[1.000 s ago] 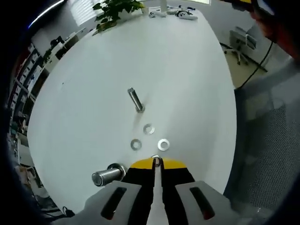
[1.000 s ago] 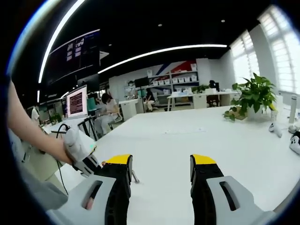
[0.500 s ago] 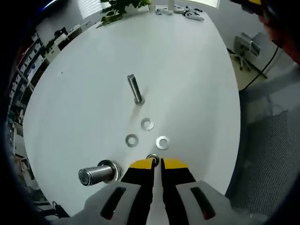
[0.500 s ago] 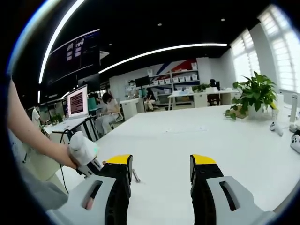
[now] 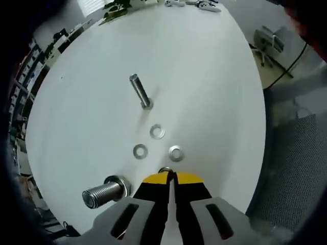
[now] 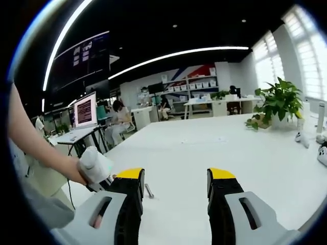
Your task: Place the washer onto the threaded stud by aligning its center hole with the stud, sliding it down to the base, and recovering from edge contact or off-axis alignment until the washer reaches the visible bottom stop.
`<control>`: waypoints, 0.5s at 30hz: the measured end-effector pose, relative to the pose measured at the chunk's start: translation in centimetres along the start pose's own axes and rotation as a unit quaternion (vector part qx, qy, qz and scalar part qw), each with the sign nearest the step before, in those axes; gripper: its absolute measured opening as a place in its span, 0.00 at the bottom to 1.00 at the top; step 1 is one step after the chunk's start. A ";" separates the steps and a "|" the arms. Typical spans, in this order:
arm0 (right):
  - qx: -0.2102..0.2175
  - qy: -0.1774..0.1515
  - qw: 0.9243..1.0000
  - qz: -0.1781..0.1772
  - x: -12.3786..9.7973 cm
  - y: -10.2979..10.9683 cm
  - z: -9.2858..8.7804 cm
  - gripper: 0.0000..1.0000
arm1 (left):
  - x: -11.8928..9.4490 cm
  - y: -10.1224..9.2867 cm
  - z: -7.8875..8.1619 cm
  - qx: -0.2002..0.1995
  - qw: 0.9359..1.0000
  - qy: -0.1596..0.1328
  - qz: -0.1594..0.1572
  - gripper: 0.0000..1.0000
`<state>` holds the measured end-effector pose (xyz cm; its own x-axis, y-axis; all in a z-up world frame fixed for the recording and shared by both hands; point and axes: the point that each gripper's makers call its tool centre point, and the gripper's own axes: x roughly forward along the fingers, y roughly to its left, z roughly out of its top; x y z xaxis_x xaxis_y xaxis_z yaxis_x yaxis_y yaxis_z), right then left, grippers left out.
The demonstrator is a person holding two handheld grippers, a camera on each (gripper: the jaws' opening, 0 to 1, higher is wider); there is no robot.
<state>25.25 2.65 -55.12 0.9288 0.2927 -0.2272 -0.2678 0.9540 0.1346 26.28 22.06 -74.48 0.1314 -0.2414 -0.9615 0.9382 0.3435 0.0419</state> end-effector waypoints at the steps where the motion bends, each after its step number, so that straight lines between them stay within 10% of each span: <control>1: 0.000 0.000 1.000 0.000 0.0 0.0 0.0 0.52 | 0.0 0.1 0.0 -0.005 1.000 0.007 -0.004 0.01; 15: -0.003 0.005 1.000 0.000 0.0 0.0 -0.3 0.51 | -0.2 0.0 -0.3 0.005 1.000 0.001 -0.004 0.00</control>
<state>25.18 2.71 -55.36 0.9262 0.2937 -0.2364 -0.2698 0.9543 0.1285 26.16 22.36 -74.36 0.1242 -0.2422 -0.9623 0.9424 0.3324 0.0380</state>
